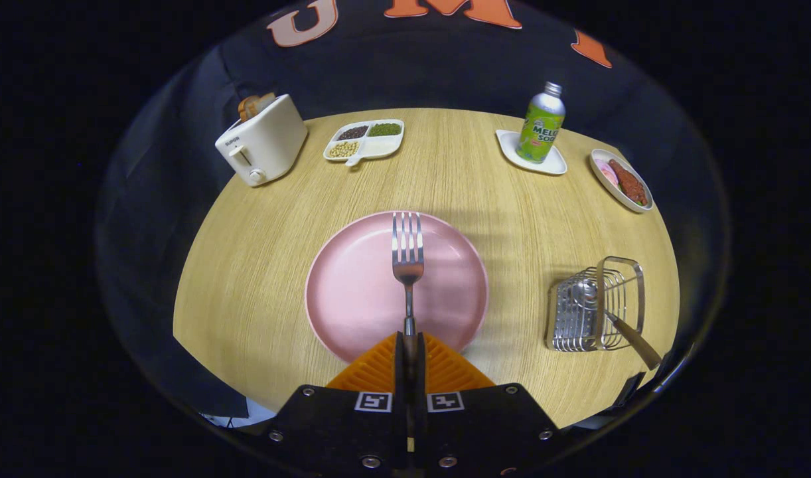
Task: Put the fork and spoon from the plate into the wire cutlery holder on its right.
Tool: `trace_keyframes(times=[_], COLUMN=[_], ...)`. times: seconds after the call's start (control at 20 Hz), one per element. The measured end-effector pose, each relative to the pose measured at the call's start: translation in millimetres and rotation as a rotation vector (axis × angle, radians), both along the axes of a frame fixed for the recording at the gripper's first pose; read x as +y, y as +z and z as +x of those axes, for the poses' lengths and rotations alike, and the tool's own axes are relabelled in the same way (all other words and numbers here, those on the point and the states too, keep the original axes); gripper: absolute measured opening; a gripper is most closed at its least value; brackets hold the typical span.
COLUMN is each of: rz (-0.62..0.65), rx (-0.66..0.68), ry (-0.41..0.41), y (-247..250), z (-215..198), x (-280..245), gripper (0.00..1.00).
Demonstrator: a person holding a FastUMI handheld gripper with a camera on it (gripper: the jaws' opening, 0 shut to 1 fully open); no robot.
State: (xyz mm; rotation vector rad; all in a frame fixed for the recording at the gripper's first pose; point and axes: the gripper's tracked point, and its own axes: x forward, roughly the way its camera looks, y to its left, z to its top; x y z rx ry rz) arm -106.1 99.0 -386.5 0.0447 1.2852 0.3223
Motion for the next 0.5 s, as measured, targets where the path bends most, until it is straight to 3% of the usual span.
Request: trace_keyframes(times=[0.5], rz=[-0.029], rx=[-0.069], ry=[-0.142], y=[37], z=[9], x=[-79], gripper=[0.05])
